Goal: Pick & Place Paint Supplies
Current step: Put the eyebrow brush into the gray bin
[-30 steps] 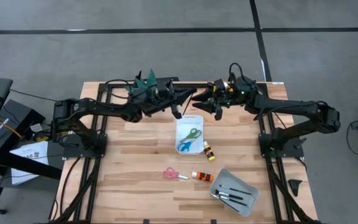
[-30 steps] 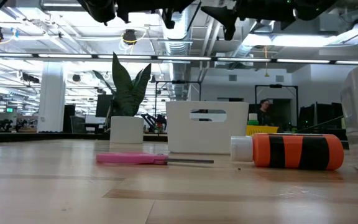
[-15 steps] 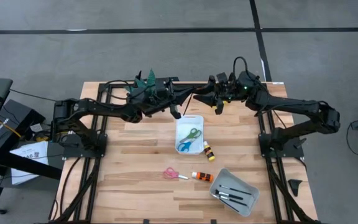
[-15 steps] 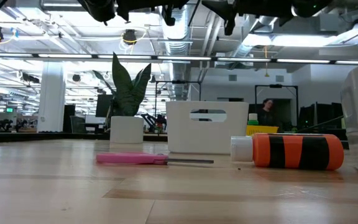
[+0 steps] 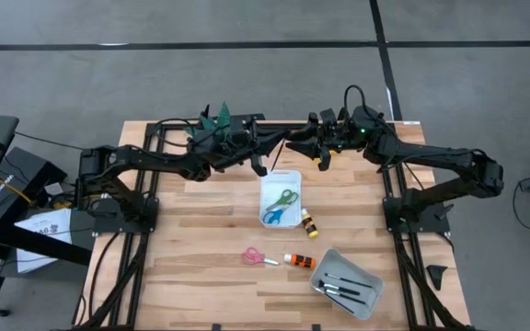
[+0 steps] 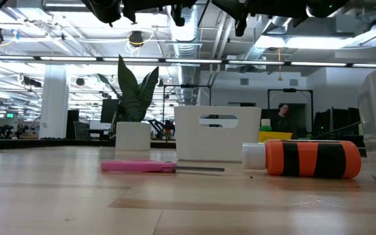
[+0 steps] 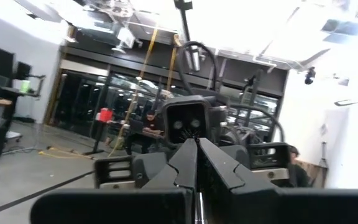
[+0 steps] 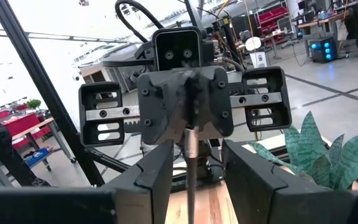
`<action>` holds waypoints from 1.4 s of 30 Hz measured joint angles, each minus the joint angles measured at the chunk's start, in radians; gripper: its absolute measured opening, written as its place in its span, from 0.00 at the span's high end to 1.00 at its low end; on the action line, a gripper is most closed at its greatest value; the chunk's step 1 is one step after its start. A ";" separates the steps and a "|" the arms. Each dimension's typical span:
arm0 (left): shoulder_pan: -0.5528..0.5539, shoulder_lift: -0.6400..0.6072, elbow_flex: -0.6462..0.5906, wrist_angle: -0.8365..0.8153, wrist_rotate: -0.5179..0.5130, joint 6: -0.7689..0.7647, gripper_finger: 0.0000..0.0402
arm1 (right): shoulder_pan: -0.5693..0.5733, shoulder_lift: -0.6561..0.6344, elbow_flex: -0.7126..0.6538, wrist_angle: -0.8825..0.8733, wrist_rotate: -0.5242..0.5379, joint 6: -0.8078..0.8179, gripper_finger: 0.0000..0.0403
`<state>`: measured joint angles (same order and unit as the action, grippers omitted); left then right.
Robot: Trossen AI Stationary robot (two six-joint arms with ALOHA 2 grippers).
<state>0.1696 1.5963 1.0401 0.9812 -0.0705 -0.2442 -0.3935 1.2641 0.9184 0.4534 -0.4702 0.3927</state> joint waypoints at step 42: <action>-0.010 0.107 0.100 0.053 -0.104 -0.052 1.00 | -0.002 0.001 0.000 -0.001 0.023 -0.026 0.67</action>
<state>0.1593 1.7031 1.1406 1.0341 -0.1745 -0.2958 -0.3958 1.2648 0.9188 0.4525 -0.4469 0.3671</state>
